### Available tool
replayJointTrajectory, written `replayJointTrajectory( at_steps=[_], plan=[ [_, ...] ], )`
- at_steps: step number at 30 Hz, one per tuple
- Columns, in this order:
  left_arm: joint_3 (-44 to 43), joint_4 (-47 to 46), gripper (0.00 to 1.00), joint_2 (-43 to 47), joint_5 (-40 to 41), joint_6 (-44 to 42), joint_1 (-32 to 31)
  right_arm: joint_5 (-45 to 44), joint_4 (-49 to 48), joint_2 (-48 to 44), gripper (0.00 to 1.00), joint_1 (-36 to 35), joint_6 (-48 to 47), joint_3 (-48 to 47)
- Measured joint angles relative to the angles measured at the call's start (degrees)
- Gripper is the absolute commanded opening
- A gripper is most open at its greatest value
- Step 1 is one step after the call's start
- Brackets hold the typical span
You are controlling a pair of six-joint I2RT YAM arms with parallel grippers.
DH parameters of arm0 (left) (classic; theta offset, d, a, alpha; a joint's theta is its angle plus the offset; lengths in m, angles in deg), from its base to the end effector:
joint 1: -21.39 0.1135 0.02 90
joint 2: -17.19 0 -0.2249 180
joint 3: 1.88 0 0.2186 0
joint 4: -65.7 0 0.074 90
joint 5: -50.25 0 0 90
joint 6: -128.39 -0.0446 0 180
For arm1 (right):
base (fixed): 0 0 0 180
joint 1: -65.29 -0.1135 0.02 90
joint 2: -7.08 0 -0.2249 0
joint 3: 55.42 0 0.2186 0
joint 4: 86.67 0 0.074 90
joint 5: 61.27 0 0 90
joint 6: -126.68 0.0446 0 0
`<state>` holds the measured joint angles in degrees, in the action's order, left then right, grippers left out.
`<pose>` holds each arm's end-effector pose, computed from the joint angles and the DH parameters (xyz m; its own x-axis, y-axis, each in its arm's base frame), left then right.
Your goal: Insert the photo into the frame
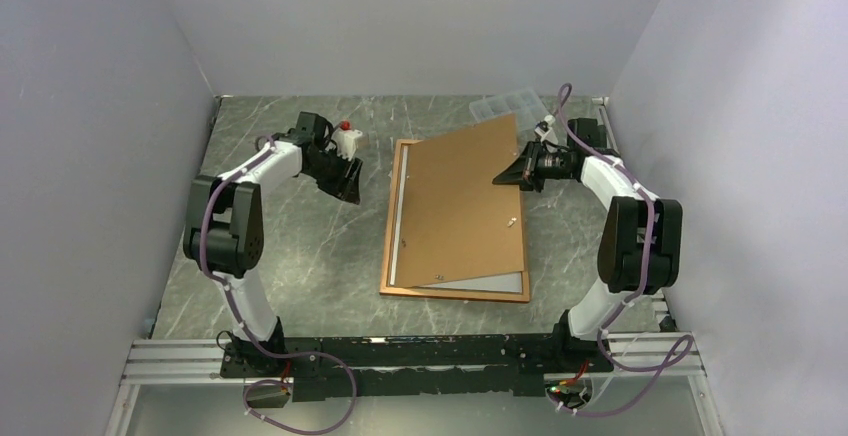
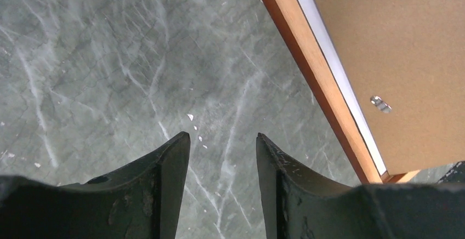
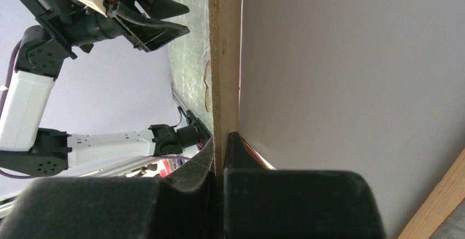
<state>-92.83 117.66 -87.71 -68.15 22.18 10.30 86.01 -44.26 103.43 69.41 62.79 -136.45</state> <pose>0.3258 -0.0855 0.1748 -0.7598 0.3992 -0.5132 0.5955 0.7440 -0.3030 0.3100 0.0153 0.1963 -0.9374 0.3060 -0.1664 0.0037 0.4864 0.8737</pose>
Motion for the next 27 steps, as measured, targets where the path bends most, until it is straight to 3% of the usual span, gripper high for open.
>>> replayJointTrajectory(
  at_steps=[21,27],
  plan=[
    [-0.22,-5.81,0.43,-7.34,1.31,2.64,-5.07,1.55,-5.33,2.71,0.00,-1.60,2.67,0.31],
    [-0.22,-6.05,0.42,-7.41,1.27,3.04,-5.55,1.07,-6.54,2.97,0.12,-1.92,3.52,1.51]
  ],
)
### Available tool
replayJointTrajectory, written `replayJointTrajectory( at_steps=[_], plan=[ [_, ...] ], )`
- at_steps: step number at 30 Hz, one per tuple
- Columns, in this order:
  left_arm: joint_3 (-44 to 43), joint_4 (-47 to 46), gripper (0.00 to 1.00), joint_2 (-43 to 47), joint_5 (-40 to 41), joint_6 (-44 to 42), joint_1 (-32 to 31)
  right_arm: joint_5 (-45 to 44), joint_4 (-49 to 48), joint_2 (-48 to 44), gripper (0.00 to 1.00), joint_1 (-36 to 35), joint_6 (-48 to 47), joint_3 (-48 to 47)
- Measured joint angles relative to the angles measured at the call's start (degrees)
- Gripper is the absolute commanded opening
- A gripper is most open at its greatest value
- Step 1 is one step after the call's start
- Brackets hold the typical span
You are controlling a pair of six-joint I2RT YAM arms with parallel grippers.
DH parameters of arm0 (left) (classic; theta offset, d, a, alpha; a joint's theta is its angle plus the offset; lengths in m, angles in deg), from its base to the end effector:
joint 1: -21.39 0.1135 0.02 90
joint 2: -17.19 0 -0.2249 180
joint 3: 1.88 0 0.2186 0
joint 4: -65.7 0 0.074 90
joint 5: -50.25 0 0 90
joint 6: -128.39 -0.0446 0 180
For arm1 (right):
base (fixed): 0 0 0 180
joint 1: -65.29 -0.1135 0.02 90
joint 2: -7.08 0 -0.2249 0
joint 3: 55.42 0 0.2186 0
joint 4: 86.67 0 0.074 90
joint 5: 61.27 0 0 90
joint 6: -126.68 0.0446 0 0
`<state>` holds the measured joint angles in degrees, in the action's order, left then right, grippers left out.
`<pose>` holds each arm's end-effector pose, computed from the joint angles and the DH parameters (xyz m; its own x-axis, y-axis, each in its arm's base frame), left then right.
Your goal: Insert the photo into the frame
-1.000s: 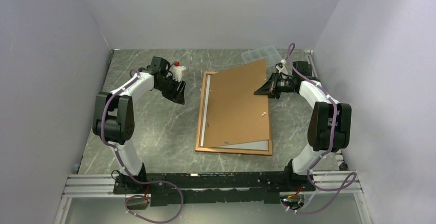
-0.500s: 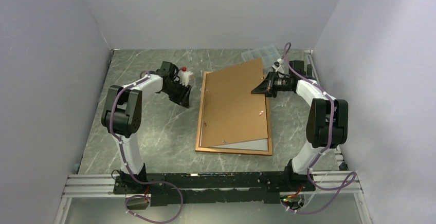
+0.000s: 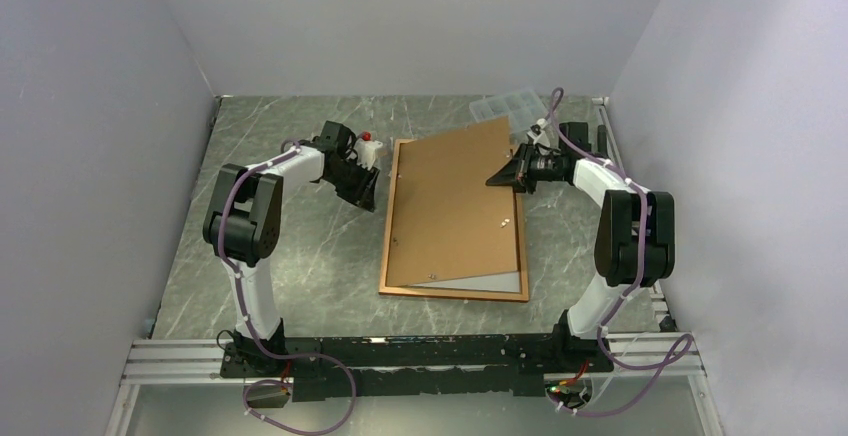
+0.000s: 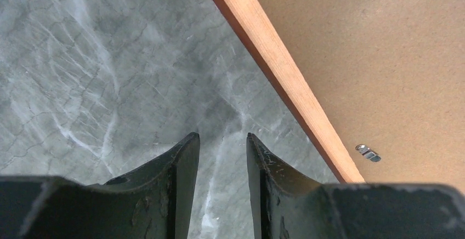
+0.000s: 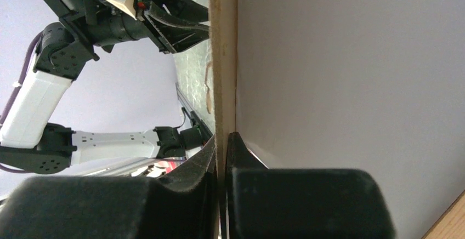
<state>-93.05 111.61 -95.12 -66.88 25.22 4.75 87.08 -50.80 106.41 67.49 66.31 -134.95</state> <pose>0.3330 -0.1207 0.1380 -0.7622 0.4394 -0.4753 0.6151 0.7206 -0.3200 0.3183 0.0258 0.1809 -0.9445 0.2959 -0.1427 0.0085 0.4561 0.8899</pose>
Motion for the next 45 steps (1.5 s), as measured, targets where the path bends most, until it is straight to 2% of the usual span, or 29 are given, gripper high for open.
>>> replayJointTrajectory(
  at_steps=[7,11,12,15,17,25,39,45],
  plan=[
    [0.00,-0.17,0.41,-0.04,-0.02,0.39,-0.17,-1.57,-2.10,0.07,0.31,-1.29,1.25,2.03],
    [0.00,-0.17,0.41,-0.04,-0.02,0.42,-0.22,-3.78,-1.33,0.09,0.55,-1.55,0.59,2.05],
    [0.00,-0.15,0.41,-0.04,-0.02,0.42,-0.22,-4.70,-0.63,0.09,0.66,-1.55,0.15,1.99],
    [0.00,-0.11,0.40,-0.04,-0.02,0.42,-0.22,-8.98,3.17,0.09,0.76,-2.49,-1.86,0.96],
    [0.00,0.02,0.40,-0.04,-0.02,0.42,-0.22,-11.50,5.62,0.09,0.98,-3.28,-3.19,-0.20],
    [0.00,0.57,0.40,-0.02,0.00,0.42,-0.22,-21.00,12.46,0.09,1.00,-6.54,-6.82,-4.35],
    [-0.24,2.16,0.40,0.04,0.02,0.44,0.07,-43.74,24.20,1.81,1.00,-11.96,-10.01,-13.09],
    [-0.39,2.54,0.39,0.09,0.02,0.42,0.09,-47.23,25.22,3.13,1.00,-12.66,-10.71,-14.21]
  ],
)
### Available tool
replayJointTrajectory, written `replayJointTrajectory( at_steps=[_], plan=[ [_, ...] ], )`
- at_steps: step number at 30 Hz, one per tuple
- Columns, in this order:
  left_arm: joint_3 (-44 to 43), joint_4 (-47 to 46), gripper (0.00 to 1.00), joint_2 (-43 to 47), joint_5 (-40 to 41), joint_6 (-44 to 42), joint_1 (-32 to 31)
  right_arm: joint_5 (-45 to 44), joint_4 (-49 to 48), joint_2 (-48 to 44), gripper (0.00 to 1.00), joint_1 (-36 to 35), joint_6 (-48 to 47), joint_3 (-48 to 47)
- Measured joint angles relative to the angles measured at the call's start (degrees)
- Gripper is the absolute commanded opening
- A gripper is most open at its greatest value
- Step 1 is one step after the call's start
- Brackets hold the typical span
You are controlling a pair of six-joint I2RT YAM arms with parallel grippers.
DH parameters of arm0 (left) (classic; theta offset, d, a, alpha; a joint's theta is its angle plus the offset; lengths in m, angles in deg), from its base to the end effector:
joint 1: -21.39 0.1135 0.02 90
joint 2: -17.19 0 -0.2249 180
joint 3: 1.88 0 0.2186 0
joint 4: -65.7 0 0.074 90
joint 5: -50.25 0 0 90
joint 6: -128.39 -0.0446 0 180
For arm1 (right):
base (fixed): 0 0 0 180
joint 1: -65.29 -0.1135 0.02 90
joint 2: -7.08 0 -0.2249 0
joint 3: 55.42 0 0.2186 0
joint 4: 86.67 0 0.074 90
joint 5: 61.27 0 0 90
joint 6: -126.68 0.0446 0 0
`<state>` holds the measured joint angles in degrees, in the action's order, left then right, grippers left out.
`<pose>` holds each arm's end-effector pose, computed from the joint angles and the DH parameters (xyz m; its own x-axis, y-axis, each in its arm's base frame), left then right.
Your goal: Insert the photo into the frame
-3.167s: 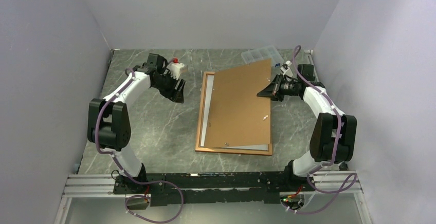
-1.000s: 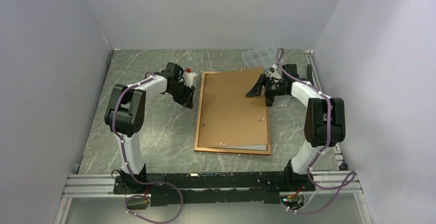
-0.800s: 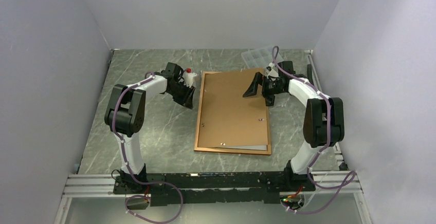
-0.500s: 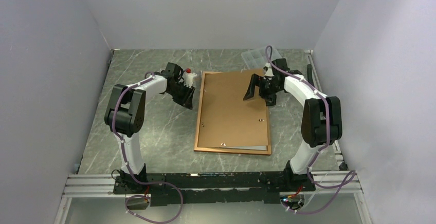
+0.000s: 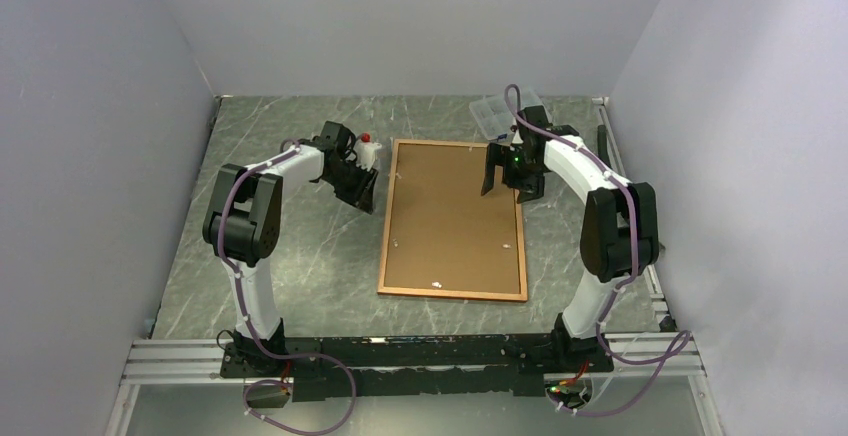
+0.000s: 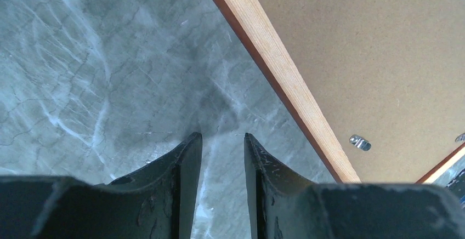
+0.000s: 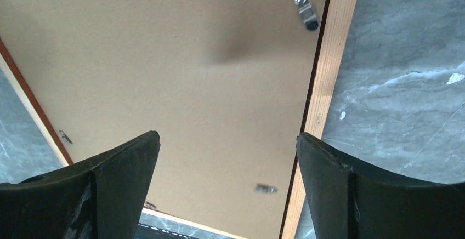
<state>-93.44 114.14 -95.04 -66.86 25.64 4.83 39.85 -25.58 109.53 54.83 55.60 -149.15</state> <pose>0.3298 -0.1193 0.1383 -0.7831 0.4378 -0.4417 0.5970 0.7282 -0.3366 0.3182 0.0675 0.1894 -0.9521 0.1478 -0.2678 0.0688 0.9566 0.2831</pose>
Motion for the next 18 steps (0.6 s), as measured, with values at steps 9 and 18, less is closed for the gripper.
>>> replayJointTrajectory(
  at_steps=[9,18],
  plan=[
    [-0.66,0.90,0.40,0.00,0.02,0.04,0.66,-1.38,0.28,0.02,1.00,-0.07,-0.07,0.00],
    [-1.55,2.16,0.39,0.00,-0.39,0.04,1.27,-1.66,-2.60,-0.74,0.72,2.29,1.49,0.55]
  ],
)
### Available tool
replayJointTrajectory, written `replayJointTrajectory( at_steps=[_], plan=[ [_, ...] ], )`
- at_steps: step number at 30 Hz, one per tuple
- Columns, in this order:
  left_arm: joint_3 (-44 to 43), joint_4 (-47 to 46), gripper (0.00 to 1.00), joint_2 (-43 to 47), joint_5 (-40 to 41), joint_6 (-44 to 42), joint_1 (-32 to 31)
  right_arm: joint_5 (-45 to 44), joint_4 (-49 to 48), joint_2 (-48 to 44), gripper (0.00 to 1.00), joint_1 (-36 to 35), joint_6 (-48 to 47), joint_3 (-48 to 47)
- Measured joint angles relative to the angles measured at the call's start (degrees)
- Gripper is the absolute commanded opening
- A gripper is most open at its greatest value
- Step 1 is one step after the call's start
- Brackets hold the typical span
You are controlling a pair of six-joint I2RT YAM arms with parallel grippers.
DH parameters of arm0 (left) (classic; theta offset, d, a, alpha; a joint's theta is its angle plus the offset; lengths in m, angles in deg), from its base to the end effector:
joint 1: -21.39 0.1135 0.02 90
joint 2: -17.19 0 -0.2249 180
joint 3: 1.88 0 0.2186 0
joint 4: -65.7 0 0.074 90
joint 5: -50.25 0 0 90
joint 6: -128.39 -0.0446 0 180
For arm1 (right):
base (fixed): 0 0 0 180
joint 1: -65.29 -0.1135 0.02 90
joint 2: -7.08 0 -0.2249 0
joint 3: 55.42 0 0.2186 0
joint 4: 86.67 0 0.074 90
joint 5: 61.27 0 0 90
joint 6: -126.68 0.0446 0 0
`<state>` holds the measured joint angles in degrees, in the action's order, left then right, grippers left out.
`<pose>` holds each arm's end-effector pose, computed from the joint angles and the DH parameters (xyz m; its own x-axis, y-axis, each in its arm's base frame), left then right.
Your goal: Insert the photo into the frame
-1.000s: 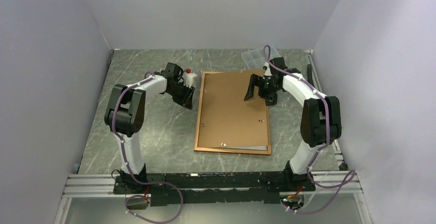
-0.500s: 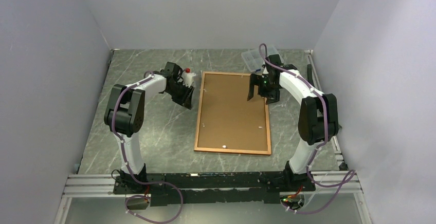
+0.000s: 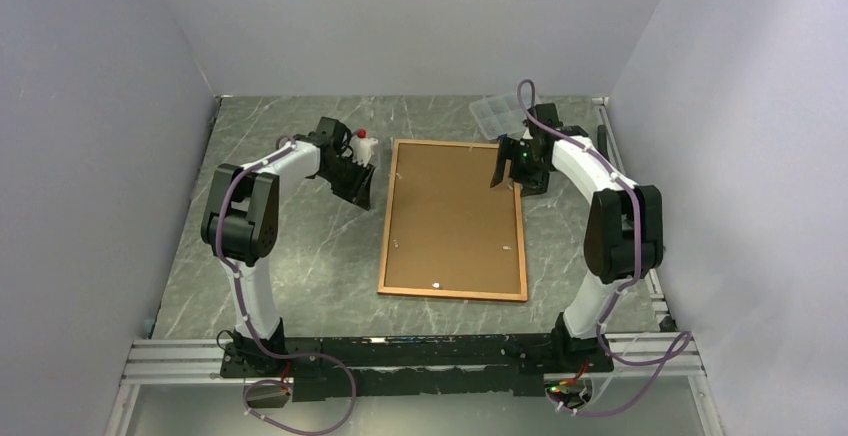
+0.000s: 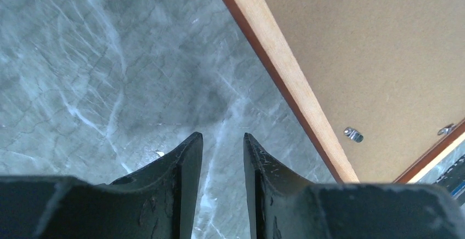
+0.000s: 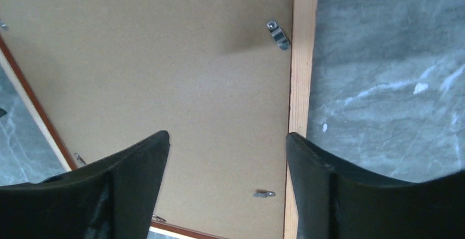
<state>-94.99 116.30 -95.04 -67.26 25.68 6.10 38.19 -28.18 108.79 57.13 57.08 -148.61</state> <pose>0.3331 -0.1124 0.1436 -0.7972 0.4202 -0.4334 0.5779 0.7390 -0.3464 0.3236 0.0538 0.1927 -0.9251 0.2147 -0.3133 0.1269 0.9522 0.2780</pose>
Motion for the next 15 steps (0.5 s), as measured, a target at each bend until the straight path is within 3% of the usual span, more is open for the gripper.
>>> replayJointTrajectory(
  at_steps=[3,6,9,15],
  plan=[
    [-1.01,0.44,0.41,0.00,-1.27,0.09,0.15,1.92,-2.91,-0.52,0.55,0.39,1.57,0.90],
    [-1.49,0.55,0.43,0.00,-3.04,0.42,0.31,4.17,-6.56,-1.03,0.49,-1.31,3.43,2.32],
    [-1.49,0.74,0.46,0.00,-4.81,1.07,0.33,5.40,-9.22,-1.05,0.50,-4.90,5.07,2.45],
    [-2.86,1.25,0.50,-0.13,-6.88,2.14,0.33,6.05,-14.60,-1.01,0.66,-5.25,7.48,2.32]
  ],
)
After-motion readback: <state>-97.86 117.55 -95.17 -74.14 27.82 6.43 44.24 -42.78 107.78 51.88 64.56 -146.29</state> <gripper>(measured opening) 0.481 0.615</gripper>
